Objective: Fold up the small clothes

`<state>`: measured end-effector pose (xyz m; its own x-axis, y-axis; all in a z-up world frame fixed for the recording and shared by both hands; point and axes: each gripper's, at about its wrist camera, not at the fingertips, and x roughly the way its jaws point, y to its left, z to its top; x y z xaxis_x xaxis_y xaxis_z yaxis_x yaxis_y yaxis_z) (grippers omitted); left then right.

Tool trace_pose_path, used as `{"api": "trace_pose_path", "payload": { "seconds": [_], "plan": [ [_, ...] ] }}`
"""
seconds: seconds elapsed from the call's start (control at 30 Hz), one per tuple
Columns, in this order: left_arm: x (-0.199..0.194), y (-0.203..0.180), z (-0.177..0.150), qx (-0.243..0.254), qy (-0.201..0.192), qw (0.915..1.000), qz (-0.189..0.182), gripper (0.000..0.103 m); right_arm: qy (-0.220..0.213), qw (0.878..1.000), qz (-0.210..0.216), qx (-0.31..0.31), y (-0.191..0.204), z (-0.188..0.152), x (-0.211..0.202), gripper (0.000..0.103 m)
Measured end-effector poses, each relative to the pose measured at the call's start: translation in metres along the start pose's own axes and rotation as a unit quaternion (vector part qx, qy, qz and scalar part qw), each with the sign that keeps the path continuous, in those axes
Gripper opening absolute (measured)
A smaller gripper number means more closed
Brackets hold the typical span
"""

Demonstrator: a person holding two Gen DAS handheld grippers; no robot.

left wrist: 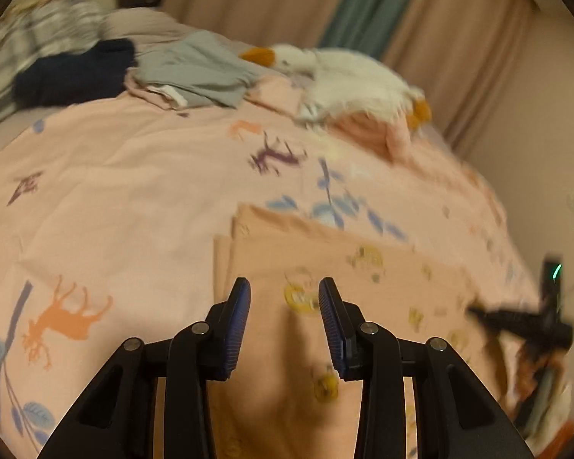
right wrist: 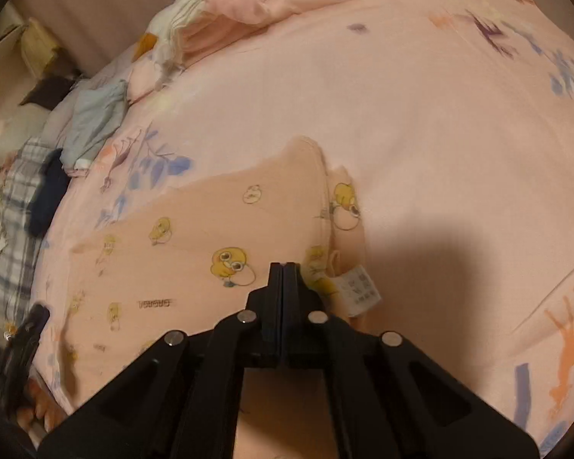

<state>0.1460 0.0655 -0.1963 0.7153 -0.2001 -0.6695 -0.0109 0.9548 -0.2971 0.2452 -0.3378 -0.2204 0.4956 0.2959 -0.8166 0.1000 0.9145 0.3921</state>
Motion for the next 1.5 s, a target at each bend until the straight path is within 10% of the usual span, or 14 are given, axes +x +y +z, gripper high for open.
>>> {"api": "trace_pose_path", "payload": {
  "seconds": [0.2, 0.37, 0.73, 1.1, 1.5],
  "plan": [
    [0.035, -0.016, -0.016, 0.067, 0.053, 0.9930, 0.081, 0.037, -0.092, 0.995, -0.001, -0.028, 0.006, 0.002, -0.039, 0.021],
    [0.036, -0.009, -0.019, 0.037, 0.045, 0.9958, 0.071, 0.038, -0.023, 1.000, -0.012, -0.016, -0.001, 0.000, -0.010, 0.018],
    [0.032, 0.003, -0.025, 0.007, 0.026, 0.9991, 0.031, 0.038, -0.047, 0.997, 0.050, -0.039, 0.000, -0.007, -0.030, 0.023],
    [0.032, 0.003, -0.027, 0.004, 0.025, 0.9991, 0.033, 0.038, -0.007, 0.996, -0.021, -0.091, 0.008, -0.015, -0.007, 0.020],
    [0.034, 0.013, -0.026, -0.043, 0.022, 0.9987, 0.016, 0.038, -0.061, 0.992, -0.064, -0.093, 0.016, -0.033, -0.007, 0.022]
  ]
}}
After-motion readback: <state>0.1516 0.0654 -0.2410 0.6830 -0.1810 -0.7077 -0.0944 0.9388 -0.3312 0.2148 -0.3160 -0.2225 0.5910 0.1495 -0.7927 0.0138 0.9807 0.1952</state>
